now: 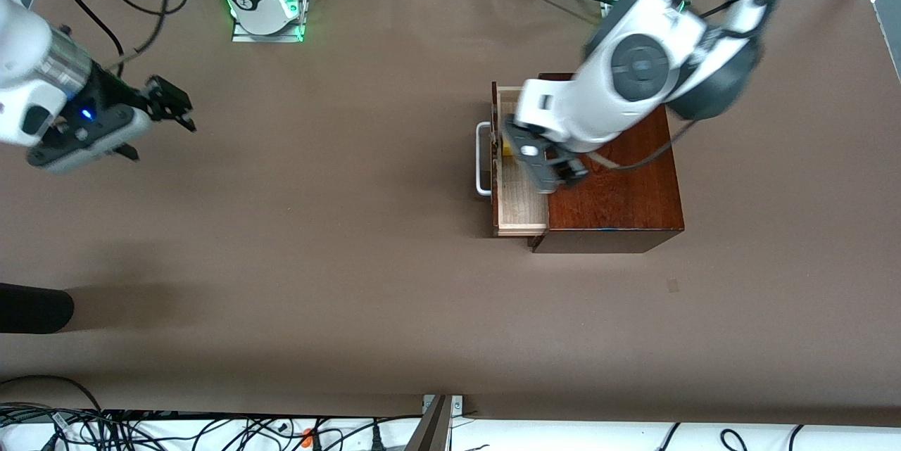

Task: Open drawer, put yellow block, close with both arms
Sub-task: 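Withdraw the right gripper while the left gripper moves toward the drawer, then push the drawer front inward with the left gripper to close it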

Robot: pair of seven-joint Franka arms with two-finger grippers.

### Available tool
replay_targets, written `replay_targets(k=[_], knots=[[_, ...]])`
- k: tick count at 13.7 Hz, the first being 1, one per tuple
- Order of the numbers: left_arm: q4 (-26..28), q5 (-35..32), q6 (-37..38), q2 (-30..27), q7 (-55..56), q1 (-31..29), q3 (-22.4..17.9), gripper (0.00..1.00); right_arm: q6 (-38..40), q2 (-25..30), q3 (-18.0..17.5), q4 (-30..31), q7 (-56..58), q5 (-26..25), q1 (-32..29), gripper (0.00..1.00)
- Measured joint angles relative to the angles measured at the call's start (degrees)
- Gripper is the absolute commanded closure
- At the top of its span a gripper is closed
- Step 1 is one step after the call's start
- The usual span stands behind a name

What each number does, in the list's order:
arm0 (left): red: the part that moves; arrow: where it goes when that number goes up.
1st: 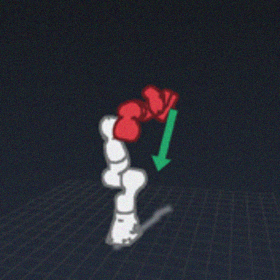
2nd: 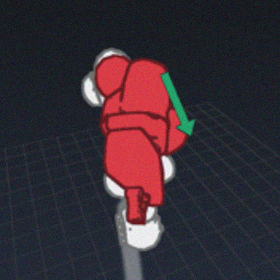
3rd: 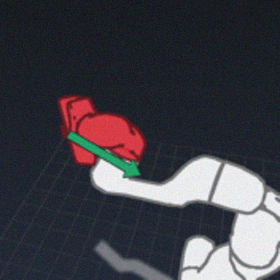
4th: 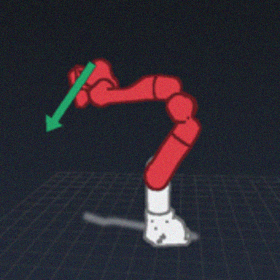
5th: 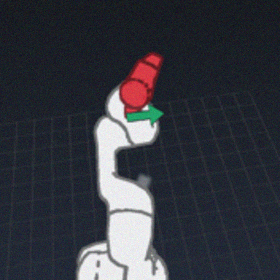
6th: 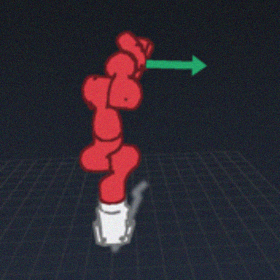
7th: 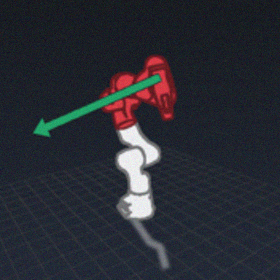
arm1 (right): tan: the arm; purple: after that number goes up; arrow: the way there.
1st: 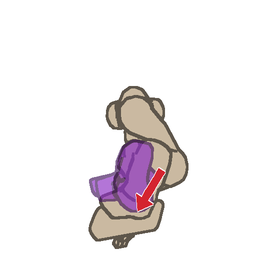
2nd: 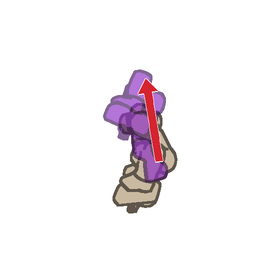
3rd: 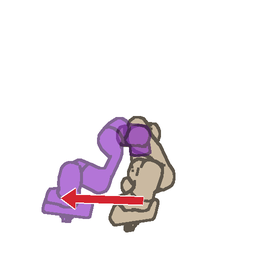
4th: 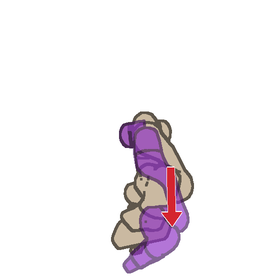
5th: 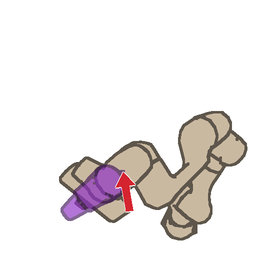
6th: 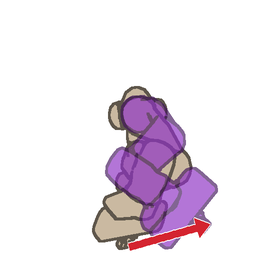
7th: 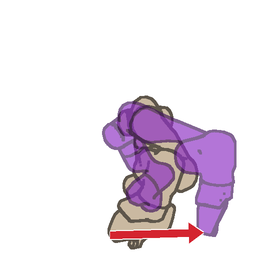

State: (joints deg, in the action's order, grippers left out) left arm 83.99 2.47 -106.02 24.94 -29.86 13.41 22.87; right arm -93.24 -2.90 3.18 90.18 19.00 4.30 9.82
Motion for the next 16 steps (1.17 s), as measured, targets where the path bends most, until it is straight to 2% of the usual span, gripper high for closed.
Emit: replay_targets(k=[3,7,12,16], knots=[[-0.2,0.0,-9.7,5.0,-10.6,5.2,0.0,0.0,2.6,3.8,2.3,3.4,-6.2,0.0,-0.2,0.0],[-0.3,-0.6,-18.5,10.4,-20.4,9.8,0.0,0.0,4.8,4.0,2.6,3.9,-13.5,-1.8,-0.2,0.0],[0.0,-6.0,-19.0,13.1,-23.0,13.0,-0.2,0.0,4.9,4.0,2.8,3.5,-14.1,-3.7,-0.2,0.0],[0.1,-12.1,-13.1,13.3,-23.4,12.8,-0.6,0.0,4.9,3.8,2.8,2.5,-14.2,-4.0,-0.2,0.0]])
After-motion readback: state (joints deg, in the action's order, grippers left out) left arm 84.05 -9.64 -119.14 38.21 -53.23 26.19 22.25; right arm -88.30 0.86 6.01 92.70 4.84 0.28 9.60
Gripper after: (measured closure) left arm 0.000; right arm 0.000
